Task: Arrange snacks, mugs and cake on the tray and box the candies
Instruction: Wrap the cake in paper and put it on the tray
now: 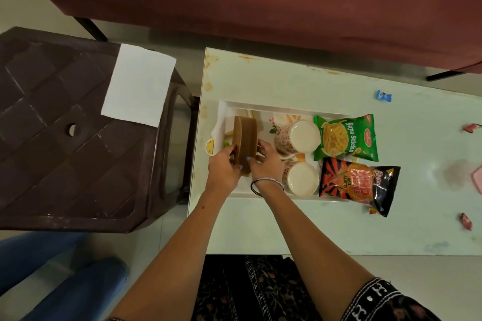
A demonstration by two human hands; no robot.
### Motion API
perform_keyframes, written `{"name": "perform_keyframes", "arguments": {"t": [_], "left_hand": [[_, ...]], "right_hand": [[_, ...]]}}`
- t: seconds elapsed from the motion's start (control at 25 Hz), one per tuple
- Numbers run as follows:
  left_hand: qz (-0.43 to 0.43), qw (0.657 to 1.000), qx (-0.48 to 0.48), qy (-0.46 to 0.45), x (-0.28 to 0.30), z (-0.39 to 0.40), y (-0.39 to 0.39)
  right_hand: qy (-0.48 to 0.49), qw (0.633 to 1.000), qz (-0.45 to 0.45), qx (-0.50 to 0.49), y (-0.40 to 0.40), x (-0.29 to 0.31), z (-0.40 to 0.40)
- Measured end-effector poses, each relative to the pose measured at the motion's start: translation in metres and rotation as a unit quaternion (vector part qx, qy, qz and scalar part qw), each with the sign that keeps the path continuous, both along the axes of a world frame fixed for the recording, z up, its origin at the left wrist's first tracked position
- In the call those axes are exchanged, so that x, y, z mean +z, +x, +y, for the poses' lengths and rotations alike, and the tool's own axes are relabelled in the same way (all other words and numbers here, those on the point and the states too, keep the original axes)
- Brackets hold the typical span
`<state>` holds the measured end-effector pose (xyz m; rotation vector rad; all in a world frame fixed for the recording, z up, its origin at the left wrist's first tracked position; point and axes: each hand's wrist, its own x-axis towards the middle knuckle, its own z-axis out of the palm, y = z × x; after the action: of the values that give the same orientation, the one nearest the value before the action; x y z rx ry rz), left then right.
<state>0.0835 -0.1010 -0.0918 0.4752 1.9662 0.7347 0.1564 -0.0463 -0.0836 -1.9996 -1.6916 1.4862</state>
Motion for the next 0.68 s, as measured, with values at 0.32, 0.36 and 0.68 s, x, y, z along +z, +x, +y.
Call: {"name": "perform_keyframes", "arguments": {"t": [0.32, 0.36, 0.68], "left_hand": [[0.076, 0.991, 0.106, 0.019, 0.043, -0.022, -0.06], [0.117, 0.982, 0.141, 0.044, 0.052, -0.027, -0.079], [0.277, 0.923, 0.266, -0.022, 0.059, -0.036, -0.195]], "right_hand": [[0.13, 0.988, 0.019, -0.086, -0.035, 0.03, 0.008], [0.11, 0.989, 0.046, -0.089, -0.047, 0.033, 0.009], [-0.086, 0.994, 0.068, 0.018, -0.16, 0.039, -0.004]]}}
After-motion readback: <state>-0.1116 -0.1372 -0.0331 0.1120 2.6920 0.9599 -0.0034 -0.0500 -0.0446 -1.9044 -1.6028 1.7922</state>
